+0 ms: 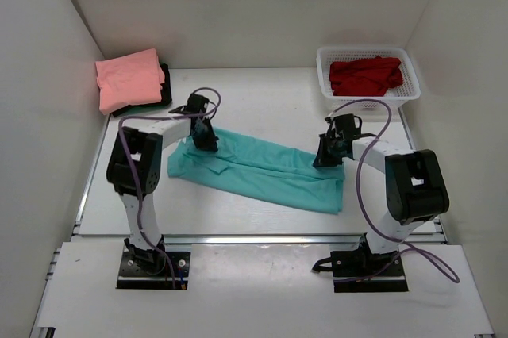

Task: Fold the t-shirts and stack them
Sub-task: Rotate the tshirt 90 degrees

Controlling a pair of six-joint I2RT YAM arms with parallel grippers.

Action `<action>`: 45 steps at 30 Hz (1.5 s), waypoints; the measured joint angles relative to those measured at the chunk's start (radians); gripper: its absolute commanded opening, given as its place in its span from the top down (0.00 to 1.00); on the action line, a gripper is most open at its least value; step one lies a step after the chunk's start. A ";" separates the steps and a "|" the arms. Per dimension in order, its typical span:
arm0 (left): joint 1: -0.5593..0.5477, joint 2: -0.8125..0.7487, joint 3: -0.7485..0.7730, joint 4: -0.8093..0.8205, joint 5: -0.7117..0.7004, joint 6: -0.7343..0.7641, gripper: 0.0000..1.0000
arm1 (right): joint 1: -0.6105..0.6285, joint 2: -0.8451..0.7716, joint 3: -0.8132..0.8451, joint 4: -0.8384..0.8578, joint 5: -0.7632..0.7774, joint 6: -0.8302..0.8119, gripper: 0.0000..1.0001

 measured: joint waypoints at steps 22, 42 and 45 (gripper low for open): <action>-0.067 0.814 1.312 -0.282 0.170 0.267 0.80 | 0.562 -0.142 -0.192 0.146 0.139 0.576 1.00; -0.066 0.909 1.395 -0.100 0.320 0.189 0.80 | 0.541 -0.201 -0.008 0.050 0.321 0.356 1.00; -0.060 0.909 1.394 -0.098 0.327 0.188 0.80 | 0.506 -0.204 -0.071 0.005 0.343 0.357 1.00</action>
